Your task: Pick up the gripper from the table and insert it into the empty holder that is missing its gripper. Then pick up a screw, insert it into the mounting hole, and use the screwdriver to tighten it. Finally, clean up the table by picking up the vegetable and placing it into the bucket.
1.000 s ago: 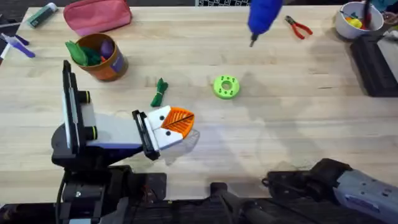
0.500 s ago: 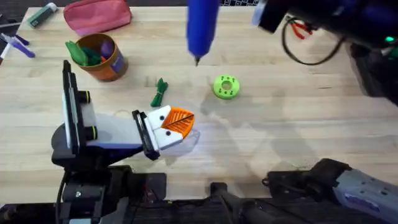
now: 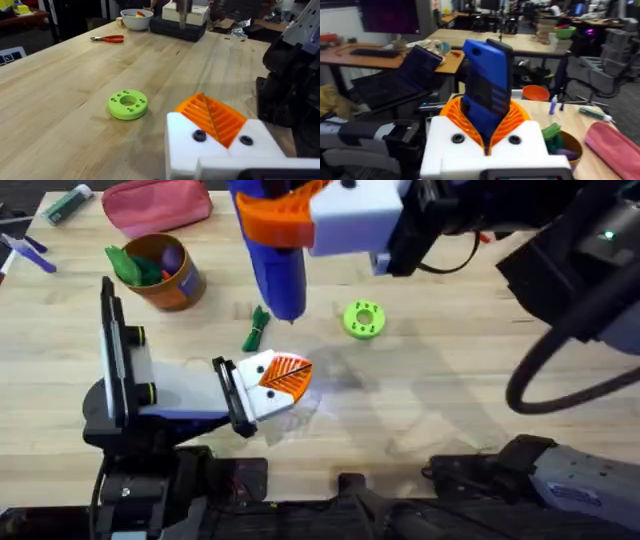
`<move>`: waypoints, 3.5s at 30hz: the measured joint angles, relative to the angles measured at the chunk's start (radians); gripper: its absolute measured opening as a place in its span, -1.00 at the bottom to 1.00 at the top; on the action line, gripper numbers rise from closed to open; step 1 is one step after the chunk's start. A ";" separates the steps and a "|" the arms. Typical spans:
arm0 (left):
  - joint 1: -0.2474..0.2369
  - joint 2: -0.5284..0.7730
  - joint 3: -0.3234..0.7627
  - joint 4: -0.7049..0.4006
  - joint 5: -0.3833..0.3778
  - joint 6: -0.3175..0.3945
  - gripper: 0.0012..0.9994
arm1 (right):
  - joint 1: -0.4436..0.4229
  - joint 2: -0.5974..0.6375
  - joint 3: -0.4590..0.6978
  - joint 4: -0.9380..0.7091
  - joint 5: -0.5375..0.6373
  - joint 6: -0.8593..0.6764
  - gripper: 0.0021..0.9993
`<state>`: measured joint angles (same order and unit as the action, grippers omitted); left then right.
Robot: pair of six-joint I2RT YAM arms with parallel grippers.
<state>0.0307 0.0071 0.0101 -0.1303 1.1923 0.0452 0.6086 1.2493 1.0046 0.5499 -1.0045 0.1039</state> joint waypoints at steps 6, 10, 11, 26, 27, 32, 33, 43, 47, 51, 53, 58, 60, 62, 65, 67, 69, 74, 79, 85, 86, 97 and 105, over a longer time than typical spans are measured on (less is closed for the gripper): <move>0.000 0.000 0.000 0.000 0.000 0.000 -0.99 | 0.015 0.002 -0.024 0.068 -0.029 0.000 -0.96; 0.000 0.000 0.000 0.000 0.000 0.000 -0.99 | 0.040 0.002 -0.114 0.257 -0.021 0.028 -0.96; 0.000 0.000 0.000 0.000 0.000 0.000 -0.99 | 0.045 0.002 -0.140 0.308 -0.011 0.043 -0.96; 0.000 0.000 0.000 0.000 0.000 0.000 -0.99 | 0.108 0.061 -0.245 0.555 0.058 0.189 -0.96; 0.000 0.000 0.000 0.000 0.000 0.000 -0.99 | 0.108 0.064 -0.245 0.556 0.058 0.189 -0.96; 0.000 0.000 0.000 0.000 0.000 0.000 -0.99 | 0.110 0.072 -0.245 0.573 0.063 0.192 -0.96; 0.000 0.000 0.000 0.000 0.000 0.000 -0.99 | 0.113 0.072 -0.245 0.573 0.064 0.192 -0.96; 0.000 0.000 0.000 0.000 0.000 0.000 -0.99 | 0.133 0.125 -0.225 0.558 0.034 0.187 -0.96; 0.000 0.000 0.000 0.000 0.000 0.000 -0.99 | 0.133 0.143 -0.216 0.555 0.030 0.180 -0.96; 0.000 0.000 0.000 0.000 0.000 0.000 -0.99 | 0.142 0.144 -0.212 0.556 0.024 0.173 -0.96; 0.000 0.000 0.000 0.000 0.000 0.000 -0.99 | 0.144 0.144 -0.210 0.556 0.019 0.172 -0.96; 0.000 0.000 0.000 0.000 0.000 0.000 -0.99 | 0.145 0.146 -0.206 0.557 0.019 0.171 -0.96; 0.000 0.000 0.000 0.000 0.000 0.000 -0.99 | 0.145 0.151 -0.205 0.557 0.017 0.164 -0.96; 0.000 0.000 0.000 0.000 0.000 0.000 -0.99 | 0.145 0.159 -0.204 0.557 0.016 0.157 -0.96; 0.000 0.000 0.000 0.000 0.000 0.000 -0.99 | 0.145 0.166 -0.204 0.555 0.016 0.153 -0.96; 0.000 0.000 0.000 0.000 0.000 0.000 -0.99 | 0.145 0.167 -0.204 0.556 0.015 0.149 -0.96; 0.000 0.000 0.000 0.000 0.000 0.000 -0.99 | 0.145 0.167 -0.204 0.556 0.015 0.149 -0.96; 0.000 0.000 0.000 0.000 0.000 0.000 -0.99 | 0.145 0.167 -0.203 0.554 0.012 0.140 -0.96; 0.000 0.000 0.000 0.000 0.000 0.000 -0.99 | 0.145 0.167 -0.203 0.553 0.000 0.133 -0.96; 0.000 0.000 0.000 0.000 0.000 0.000 -0.99 | 0.145 0.167 -0.203 0.553 -0.007 0.131 -0.96; 0.000 0.000 0.000 0.000 0.000 0.000 -0.99 | 0.145 0.167 -0.203 0.553 -0.007 0.131 -0.96; 0.000 0.000 0.000 0.000 0.000 0.000 -0.99 | 0.145 0.169 -0.203 0.523 -0.007 0.104 -0.96; 0.000 0.000 0.000 0.000 0.000 0.000 -0.99 | 0.145 0.169 -0.199 0.491 -0.007 0.085 -0.96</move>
<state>0.0307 0.0071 0.0101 -0.1307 1.1927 0.0448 0.7536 1.4185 0.8052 1.0406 -1.0112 0.1888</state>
